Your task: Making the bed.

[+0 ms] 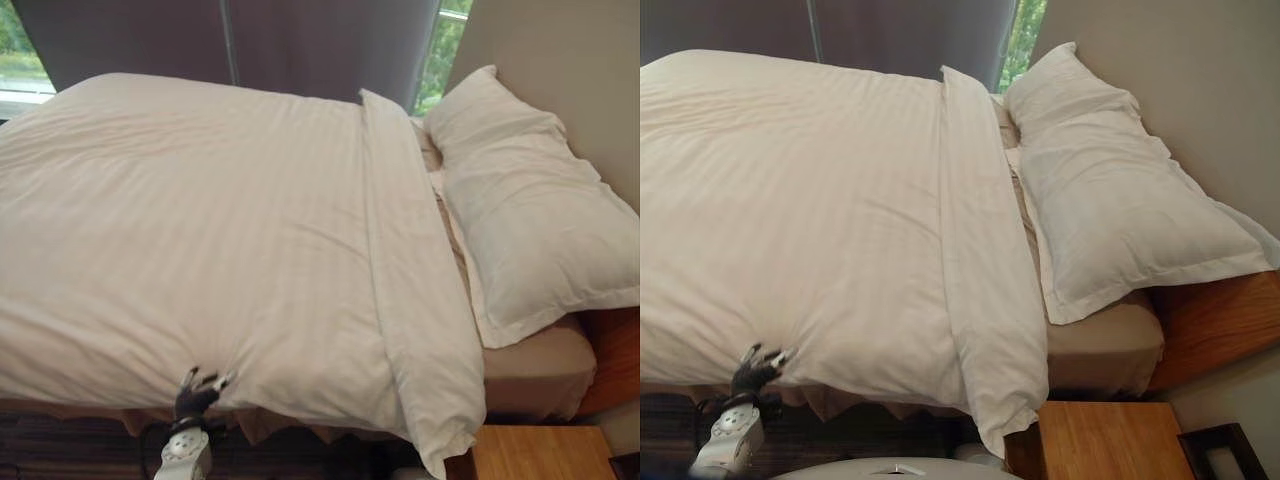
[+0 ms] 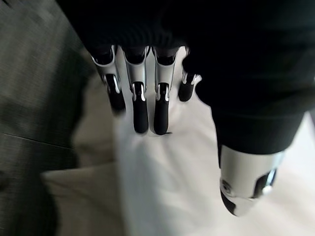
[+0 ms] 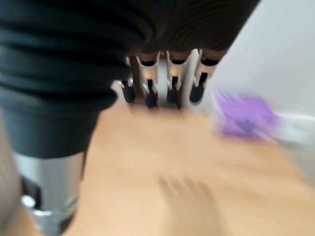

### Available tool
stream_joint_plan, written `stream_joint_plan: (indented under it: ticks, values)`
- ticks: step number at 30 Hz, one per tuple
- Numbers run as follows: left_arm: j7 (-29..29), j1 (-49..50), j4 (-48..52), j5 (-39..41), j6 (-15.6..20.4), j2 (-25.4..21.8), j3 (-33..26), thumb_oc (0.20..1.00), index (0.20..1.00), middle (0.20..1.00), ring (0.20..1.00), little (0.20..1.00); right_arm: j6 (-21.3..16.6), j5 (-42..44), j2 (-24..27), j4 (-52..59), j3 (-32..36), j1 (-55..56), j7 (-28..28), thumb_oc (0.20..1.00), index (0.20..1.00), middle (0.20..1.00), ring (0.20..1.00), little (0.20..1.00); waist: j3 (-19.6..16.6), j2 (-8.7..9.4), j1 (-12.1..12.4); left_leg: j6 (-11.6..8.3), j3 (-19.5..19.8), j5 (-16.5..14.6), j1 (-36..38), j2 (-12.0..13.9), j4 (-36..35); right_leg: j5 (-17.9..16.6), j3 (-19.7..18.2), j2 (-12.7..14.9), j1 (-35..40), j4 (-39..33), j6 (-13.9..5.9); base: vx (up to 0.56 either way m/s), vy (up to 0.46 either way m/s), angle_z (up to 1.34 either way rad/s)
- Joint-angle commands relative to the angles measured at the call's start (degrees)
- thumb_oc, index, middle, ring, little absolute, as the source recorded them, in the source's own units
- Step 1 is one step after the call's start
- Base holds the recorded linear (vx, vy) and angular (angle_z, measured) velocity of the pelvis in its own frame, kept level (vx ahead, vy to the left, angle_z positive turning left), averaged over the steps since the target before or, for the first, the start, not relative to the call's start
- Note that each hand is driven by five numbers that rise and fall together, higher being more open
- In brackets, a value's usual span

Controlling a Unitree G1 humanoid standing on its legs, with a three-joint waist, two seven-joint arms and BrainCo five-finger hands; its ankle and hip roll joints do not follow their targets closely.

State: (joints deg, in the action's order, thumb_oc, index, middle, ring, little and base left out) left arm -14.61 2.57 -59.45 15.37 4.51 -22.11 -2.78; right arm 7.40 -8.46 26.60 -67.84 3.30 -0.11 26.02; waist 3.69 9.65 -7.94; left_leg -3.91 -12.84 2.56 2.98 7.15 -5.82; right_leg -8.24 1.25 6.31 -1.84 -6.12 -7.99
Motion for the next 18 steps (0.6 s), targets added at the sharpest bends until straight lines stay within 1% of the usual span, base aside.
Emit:
stream_joint_plan:
  ticks: [1, 3, 5, 6, 7, 9, 10, 11, 12, 13, 16, 18]
  values:
    - [-1.1, 5.4, -11.9, -6.6, -4.6, 3.6, -1.9, 1.000, 1.000, 1.000, 1.000, 1.000, -0.9, 0.8, 6.0, 6.7, 1.6, -5.7, 4.3, 1.000, 1.000, 1.000, 1.000, 1.000, 5.1, 0.64, 0.6, 1.58, -0.6, -10.3, 5.7, 0.2, 0.8, 7.4, 0.7, 3.1, 1.8, 1.5, -1.23, 0.01, -0.009, -0.12]
    - [-3.0, 8.5, -17.3, -7.7, -5.8, 5.6, -5.1, 1.000, 1.000, 1.000, 1.000, 1.000, -1.1, -0.4, 7.6, 13.3, 2.4, -5.8, 5.8, 1.000, 1.000, 1.000, 1.000, 1.000, 4.9, 0.44, 1.5, 1.53, -0.4, -10.0, 5.3, 0.2, 0.8, 7.5, 1.0, 3.2, 1.6, 1.4, -1.04, 0.01, -0.013, -0.05]
    - [-4.9, 10.2, -19.2, -7.0, -5.6, 5.6, -8.5, 1.000, 1.000, 1.000, 1.000, 1.000, -1.0, -2.8, 8.8, 20.4, 3.2, -5.8, 7.6, 1.000, 1.000, 1.000, 1.000, 1.000, 5.1, -0.12, 2.3, 1.44, 0.2, -10.1, 5.2, 0.3, 0.8, 7.9, 1.4, 3.2, 1.8, 1.4, -0.91, 0.01, -0.004, 0.04]
    - [-4.9, 10.2, -19.2, -7.0, -5.7, 5.6, -8.5, 1.000, 1.000, 1.000, 1.000, 1.000, -1.0, -2.8, 8.7, 20.5, 3.3, -5.8, 7.6, 1.000, 1.000, 1.000, 1.000, 1.000, 5.0, -0.03, 2.3, 1.43, 0.2, -9.9, 5.0, 0.3, 0.8, 7.7, 1.4, 3.3, 1.6, 1.4, -0.87, 0.02, -0.012, 0.21]
    - [-6.1, 10.0, -17.8, -5.9, -4.5, 4.5, -10.7, 1.000, 1.000, 1.000, 1.000, 1.000, -1.2, -4.6, 9.7, 25.8, 4.5, -6.0, 9.3, 1.000, 1.000, 1.000, 1.000, 1.000, 5.0, -0.61, 2.8, 1.31, 0.8, -9.6, 4.7, 0.3, 0.8, 7.9, 1.8, 3.4, 1.5, 1.4, -0.75, 0.02, -0.011, 0.35]
    - [-8.1, 8.4, -13.9, -3.4, -3.0, 3.3, -12.1, 1.000, 1.000, 1.000, 1.000, 1.000, -2.3, -4.9, 9.5, 32.2, 6.2, -5.8, 10.5, 1.000, 1.000, 1.000, 1.000, 1.000, 4.9, -1.23, 2.9, 1.20, 1.4, -9.5, 4.3, 0.2, 0.8, 8.1, 2.2, 3.5, 1.5, 1.4, -0.67, 0.03, -0.010, 0.34]
    - [-8.1, 8.4, -13.8, -3.4, -3.1, 3.3, -12.0, 1.000, 1.000, 1.000, 1.000, 1.000, -2.1, -5.0, 9.4, 32.5, 6.3, -5.6, 10.4, 1.000, 1.000, 1.000, 1.000, 1.000, 5.0, -1.22, 2.9, 1.20, 1.4, -9.5, 4.3, 0.3, 0.8, 8.2, 2.3, 3.5, 1.6, 1.5, -0.67, 0.03, -0.022, 0.31]
    - [-9.4, 7.0, -8.7, 0.0, -1.6, 2.2, -12.9, 1.000, 1.000, 1.000, 1.000, 1.000, -4.4, -1.3, 8.4, 36.8, 8.2, -5.7, 11.0, 1.000, 1.000, 1.000, 1.000, 1.000, 4.8, -1.59, 2.8, 1.13, 1.9, -9.4, 4.1, 0.2, 0.8, 8.3, 2.6, 3.6, 1.6, 1.4, -0.65, 0.04, -0.031, 0.30]
    - [-10.0, 6.4, -4.8, 2.0, -0.7, 1.5, -13.3, 1.000, 1.000, 1.000, 1.000, 1.000, -6.1, 1.4, 7.6, 39.3, 9.0, -5.7, 10.7, 0.583, 0.583, 0.583, 0.583, 0.583, 4.9, -1.78, 2.8, 1.10, 2.1, -9.7, 4.3, 0.2, 0.8, 8.7, 2.9, 3.6, 1.9, 1.5, -0.68, 0.05, -0.048, 0.28]
    - [-10.6, 5.6, -0.1, 3.9, 0.2, 0.9, -13.3, 1.000, 1.000, 1.000, 1.000, 1.000, -8.0, 4.6, 6.8, 42.3, 9.7, -6.0, 10.6, 0.200, 0.200, 0.200, 0.200, 0.200, 4.8, -1.90, 2.7, 1.03, 2.2, -9.7, 4.2, 0.3, 0.8, 8.8, 3.1, 3.6, 2.0, 1.4, -0.64, 0.02, -0.049, 0.25]
    - [-12.5, 3.6, 10.6, 7.8, 2.5, -0.5, -12.7, 1.000, 1.000, 1.000, 1.000, 1.000, -13.0, 14.4, 3.5, 47.5, 10.0, -8.1, 8.0, 0.200, 0.200, 0.200, 0.200, 0.200, 4.7, -1.97, 2.6, 1.00, 2.2, -9.3, 3.6, 0.3, 0.8, 8.7, 3.3, 3.8, 1.8, 1.3, -0.52, 0.01, -0.049, 0.10]
    - [-12.4, 1.7, 16.3, 11.2, 4.5, -0.5, -11.8, 1.000, 1.000, 1.000, 1.000, 1.000, -15.2, 18.8, 2.2, 50.0, 9.8, -9.6, 6.5, 0.200, 0.200, 0.200, 0.200, 0.200, 4.6, -2.13, 2.4, 0.96, 2.1, -9.3, 3.5, 0.2, 0.8, 8.8, 3.4, 3.8, 1.9, 1.3, -0.46, 0.00, -0.031, -0.07]
